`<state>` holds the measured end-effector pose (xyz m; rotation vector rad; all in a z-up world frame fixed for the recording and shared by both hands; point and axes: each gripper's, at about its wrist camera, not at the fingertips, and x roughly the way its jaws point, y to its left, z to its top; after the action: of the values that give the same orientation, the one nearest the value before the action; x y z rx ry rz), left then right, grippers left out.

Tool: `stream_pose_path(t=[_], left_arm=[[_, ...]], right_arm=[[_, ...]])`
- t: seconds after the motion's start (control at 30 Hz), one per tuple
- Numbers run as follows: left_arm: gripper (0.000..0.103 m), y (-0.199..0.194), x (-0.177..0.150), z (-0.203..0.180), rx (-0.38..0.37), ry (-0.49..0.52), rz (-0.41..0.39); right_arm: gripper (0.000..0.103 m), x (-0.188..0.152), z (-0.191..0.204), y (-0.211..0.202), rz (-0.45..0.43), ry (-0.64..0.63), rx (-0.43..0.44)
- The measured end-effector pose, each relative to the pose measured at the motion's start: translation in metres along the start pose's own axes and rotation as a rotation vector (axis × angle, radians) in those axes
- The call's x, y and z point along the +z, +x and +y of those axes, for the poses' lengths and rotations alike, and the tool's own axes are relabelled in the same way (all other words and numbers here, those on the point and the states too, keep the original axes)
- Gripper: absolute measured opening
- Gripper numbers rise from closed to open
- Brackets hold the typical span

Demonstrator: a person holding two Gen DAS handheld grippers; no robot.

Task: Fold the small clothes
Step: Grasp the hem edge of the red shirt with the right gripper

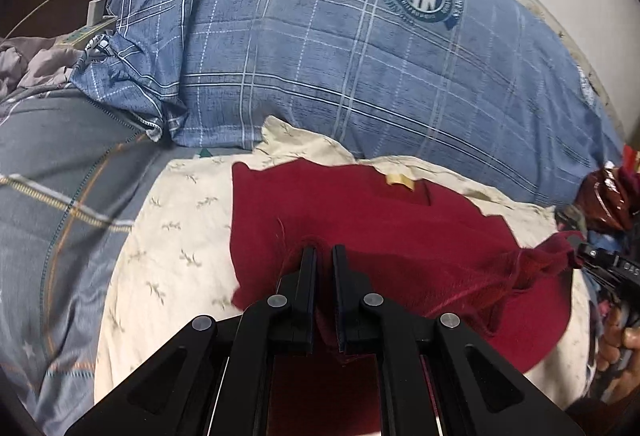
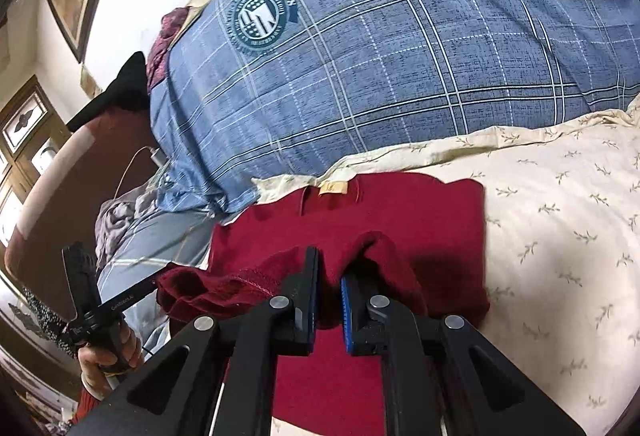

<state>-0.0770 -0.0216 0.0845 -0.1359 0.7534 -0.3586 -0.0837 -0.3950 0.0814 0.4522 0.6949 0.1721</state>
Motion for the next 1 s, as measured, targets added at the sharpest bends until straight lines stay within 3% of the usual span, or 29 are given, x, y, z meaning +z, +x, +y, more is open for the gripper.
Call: stream_pose_path(t=[0.13, 0.6, 1.0], left_arm=[[0.006, 0.017, 0.005, -0.003, 0.02, -0.014, -0.003], [0.006, 0.016, 0.001, -0.001, 0.043, -0.02, -0.03], [0.006, 0.025, 0.025, -0.007, 0.062, 0.006, -0.053]], right_arm=[[0.009, 0.003, -0.004, 0.006, 0.007, 0.001, -0.013], [0.009, -0.003, -0.003, 0.008, 0.012, -0.025, -0.059], [0.009, 0.024, -0.002, 0.024, -0.032, -0.044, -0.09]])
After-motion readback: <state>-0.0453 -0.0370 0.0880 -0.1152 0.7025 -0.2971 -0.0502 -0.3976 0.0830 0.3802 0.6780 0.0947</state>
